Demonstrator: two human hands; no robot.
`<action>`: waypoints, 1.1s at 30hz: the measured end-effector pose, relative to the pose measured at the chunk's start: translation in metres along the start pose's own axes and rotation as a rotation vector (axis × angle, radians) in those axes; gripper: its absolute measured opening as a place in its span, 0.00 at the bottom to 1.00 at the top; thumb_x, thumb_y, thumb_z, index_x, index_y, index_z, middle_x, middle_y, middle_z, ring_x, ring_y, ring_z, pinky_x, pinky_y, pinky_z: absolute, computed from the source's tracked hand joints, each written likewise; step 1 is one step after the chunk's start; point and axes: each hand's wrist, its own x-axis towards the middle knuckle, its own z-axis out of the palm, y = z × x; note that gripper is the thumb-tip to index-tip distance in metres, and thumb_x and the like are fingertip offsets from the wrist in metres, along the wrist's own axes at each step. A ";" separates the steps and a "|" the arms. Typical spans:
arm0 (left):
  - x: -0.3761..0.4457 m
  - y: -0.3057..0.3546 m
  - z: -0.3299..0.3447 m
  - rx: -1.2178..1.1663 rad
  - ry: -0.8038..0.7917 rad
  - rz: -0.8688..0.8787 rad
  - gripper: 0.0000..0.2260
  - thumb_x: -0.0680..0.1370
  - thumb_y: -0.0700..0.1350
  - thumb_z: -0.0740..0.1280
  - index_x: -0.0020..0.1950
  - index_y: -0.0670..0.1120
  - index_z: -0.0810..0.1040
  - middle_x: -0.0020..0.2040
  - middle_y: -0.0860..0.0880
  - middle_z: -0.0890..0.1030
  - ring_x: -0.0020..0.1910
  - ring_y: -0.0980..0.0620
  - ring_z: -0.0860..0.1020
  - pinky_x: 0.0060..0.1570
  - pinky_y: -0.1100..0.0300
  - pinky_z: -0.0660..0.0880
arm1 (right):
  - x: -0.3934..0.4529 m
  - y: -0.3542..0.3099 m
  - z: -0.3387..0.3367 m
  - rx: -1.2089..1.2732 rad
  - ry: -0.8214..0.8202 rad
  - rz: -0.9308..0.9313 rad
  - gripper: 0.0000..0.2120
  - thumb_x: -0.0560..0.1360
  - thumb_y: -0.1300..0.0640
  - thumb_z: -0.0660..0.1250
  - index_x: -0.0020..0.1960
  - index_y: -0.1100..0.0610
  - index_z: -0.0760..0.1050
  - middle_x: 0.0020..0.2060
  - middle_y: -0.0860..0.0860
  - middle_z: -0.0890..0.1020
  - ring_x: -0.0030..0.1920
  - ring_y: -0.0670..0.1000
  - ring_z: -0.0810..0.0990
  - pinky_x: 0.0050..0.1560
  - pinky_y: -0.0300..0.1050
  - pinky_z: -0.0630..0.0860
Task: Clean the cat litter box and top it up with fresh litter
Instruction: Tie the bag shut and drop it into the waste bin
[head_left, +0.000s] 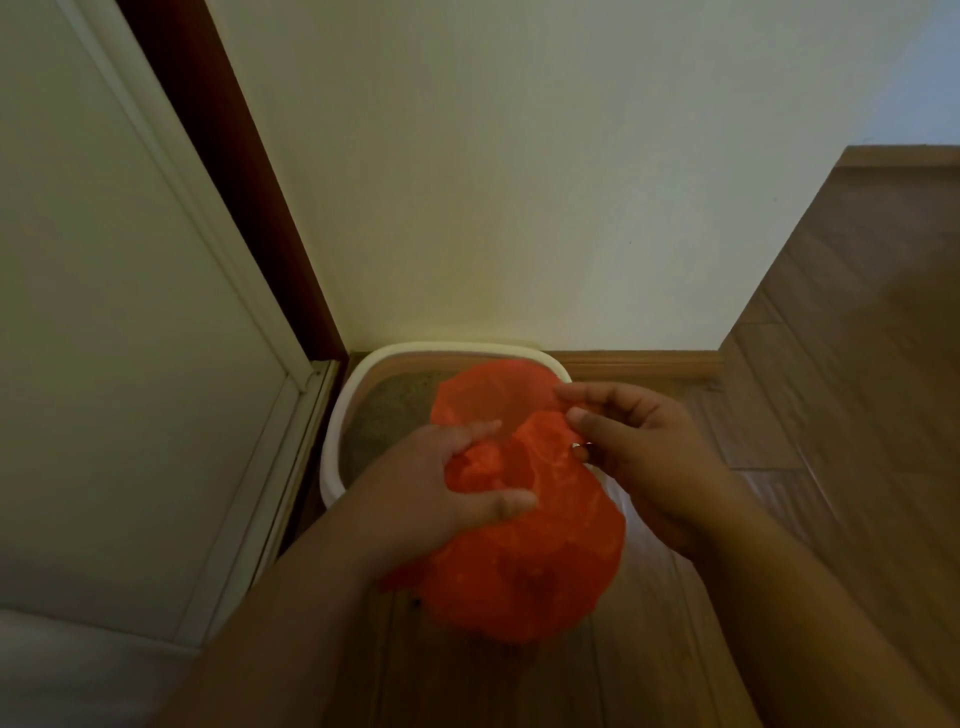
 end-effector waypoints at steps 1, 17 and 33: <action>0.000 0.000 0.002 0.041 -0.044 -0.010 0.36 0.65 0.71 0.75 0.71 0.74 0.66 0.67 0.62 0.69 0.65 0.56 0.72 0.65 0.48 0.74 | -0.001 -0.002 0.003 0.004 0.002 -0.006 0.10 0.79 0.63 0.66 0.56 0.54 0.83 0.47 0.55 0.86 0.48 0.61 0.83 0.53 0.60 0.82; 0.007 0.003 0.000 -0.183 0.358 0.126 0.09 0.80 0.59 0.65 0.55 0.58 0.81 0.47 0.60 0.84 0.47 0.60 0.82 0.51 0.56 0.79 | -0.002 0.019 0.014 -1.226 -0.311 0.126 0.47 0.67 0.41 0.78 0.80 0.46 0.58 0.76 0.47 0.56 0.74 0.52 0.62 0.72 0.50 0.67; -0.009 0.016 -0.005 -0.064 0.182 0.061 0.38 0.70 0.63 0.76 0.75 0.69 0.61 0.65 0.62 0.71 0.63 0.59 0.74 0.64 0.52 0.75 | -0.016 -0.030 0.018 0.080 -0.011 -0.172 0.19 0.79 0.47 0.60 0.54 0.62 0.80 0.29 0.53 0.68 0.29 0.50 0.69 0.35 0.46 0.68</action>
